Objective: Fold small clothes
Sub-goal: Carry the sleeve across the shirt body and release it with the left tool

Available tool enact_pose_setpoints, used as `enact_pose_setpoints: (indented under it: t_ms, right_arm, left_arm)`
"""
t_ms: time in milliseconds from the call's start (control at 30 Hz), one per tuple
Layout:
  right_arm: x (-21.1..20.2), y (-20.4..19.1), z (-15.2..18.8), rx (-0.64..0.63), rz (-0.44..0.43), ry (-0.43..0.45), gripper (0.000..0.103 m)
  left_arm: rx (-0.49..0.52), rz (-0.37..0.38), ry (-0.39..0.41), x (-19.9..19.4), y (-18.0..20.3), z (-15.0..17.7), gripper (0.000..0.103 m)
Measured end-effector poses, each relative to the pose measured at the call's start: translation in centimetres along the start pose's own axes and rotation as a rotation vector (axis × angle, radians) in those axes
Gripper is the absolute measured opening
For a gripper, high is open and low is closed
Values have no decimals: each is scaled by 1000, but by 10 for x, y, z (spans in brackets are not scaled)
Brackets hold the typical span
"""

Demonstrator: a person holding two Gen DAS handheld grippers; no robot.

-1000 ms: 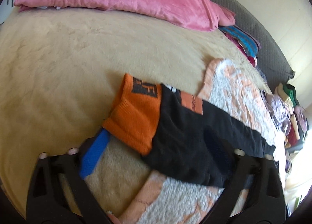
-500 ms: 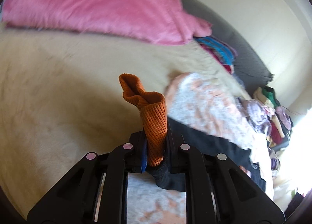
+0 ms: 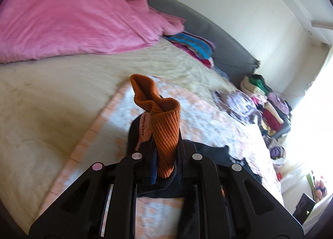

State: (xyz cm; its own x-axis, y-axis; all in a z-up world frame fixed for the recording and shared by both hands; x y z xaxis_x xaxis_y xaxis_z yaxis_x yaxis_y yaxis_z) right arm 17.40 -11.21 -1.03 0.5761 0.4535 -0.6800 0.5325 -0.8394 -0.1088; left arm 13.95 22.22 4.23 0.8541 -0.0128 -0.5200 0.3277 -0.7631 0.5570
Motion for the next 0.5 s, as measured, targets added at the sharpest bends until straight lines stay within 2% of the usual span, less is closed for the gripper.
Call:
enact_pose_setpoints:
  t_ms: [500]
  right_arm:
    - [-51,78,8,138,137,96,99]
  left_arm:
    - [148,120,-100,32,97,44,7]
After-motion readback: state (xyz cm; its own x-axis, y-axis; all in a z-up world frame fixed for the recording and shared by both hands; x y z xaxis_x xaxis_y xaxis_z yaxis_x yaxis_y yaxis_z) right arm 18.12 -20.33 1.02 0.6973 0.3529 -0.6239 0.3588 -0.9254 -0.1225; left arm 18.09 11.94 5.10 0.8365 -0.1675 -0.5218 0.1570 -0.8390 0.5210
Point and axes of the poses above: each gripper's, at about its wrist camera, not at the fingertips, and x roughly the way its jaws point, y to its right, z to its underside, the point moved 3 cm from there along x, roughly the way its jaws point, and after that the axes turned 5 degrees about -x, right-handed, at the moved point
